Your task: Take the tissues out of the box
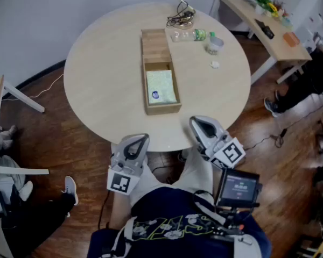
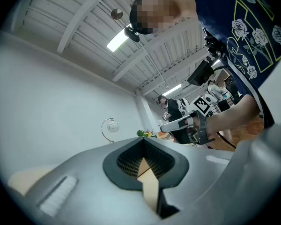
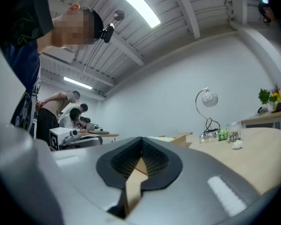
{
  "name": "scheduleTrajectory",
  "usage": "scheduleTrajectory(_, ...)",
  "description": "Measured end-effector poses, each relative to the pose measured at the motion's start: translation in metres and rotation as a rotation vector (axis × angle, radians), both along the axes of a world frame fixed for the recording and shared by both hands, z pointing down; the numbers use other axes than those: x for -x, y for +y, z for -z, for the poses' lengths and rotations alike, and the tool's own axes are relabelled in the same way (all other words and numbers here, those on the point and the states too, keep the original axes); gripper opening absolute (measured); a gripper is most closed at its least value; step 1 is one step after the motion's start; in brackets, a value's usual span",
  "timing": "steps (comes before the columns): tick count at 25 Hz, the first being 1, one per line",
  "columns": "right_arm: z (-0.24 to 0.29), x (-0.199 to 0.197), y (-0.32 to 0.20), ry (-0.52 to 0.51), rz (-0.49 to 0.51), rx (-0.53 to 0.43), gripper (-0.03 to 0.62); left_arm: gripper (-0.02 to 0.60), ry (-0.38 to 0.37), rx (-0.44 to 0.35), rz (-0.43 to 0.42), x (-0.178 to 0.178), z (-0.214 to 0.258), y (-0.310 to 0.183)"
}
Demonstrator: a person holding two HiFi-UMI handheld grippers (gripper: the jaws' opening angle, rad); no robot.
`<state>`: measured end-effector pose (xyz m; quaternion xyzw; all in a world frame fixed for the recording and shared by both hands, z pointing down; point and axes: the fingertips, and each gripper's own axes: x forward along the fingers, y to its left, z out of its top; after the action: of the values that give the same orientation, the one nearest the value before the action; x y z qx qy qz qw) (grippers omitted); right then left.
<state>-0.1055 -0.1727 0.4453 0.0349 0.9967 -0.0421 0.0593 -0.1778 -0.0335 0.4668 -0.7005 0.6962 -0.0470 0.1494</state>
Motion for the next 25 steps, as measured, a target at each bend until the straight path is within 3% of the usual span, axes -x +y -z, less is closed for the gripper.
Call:
scheduleTrajectory(4,0.005,0.008,0.012,0.017,0.004,-0.123,-0.003,0.003,0.01,-0.012,0.021,-0.002,0.001,-0.002)
scheduleTrajectory(7,-0.014,0.013,0.028,0.129,-0.005,-0.376,-0.003,0.003,0.004,-0.019,0.029,-0.001,0.008,-0.006)
scheduleTrajectory(9,-0.029,0.01,0.029,0.174,-0.05,-0.462,-0.003,0.003,-0.009,-0.003,0.031,0.0,0.009,-0.009)
scheduleTrajectory(14,-0.001,0.005,0.026,-0.037,-0.142,-0.367,-0.003,0.003,0.046,-0.026,0.075,0.007,0.014,-0.01)
scheduleTrajectory(17,-0.024,0.011,0.03,0.067,-0.11,-0.428,-0.003,0.003,0.035,-0.028,0.091,0.012,0.017,-0.018)
scheduleTrajectory(18,-0.035,0.009,0.033,0.127,-0.087,-0.472,-0.003,0.003,0.006,0.004,0.092,0.008,0.013,-0.021)
scheduleTrajectory(21,-0.053,0.007,0.048,0.199,-0.024,-0.52,-0.003,0.003,-0.232,0.222,0.103,-0.006,-0.019,-0.022)
scheduleTrajectory(25,-0.052,0.024,0.038,0.214,-0.031,-0.514,-0.003,0.003,-0.394,0.344,0.124,-0.007,-0.049,-0.049)
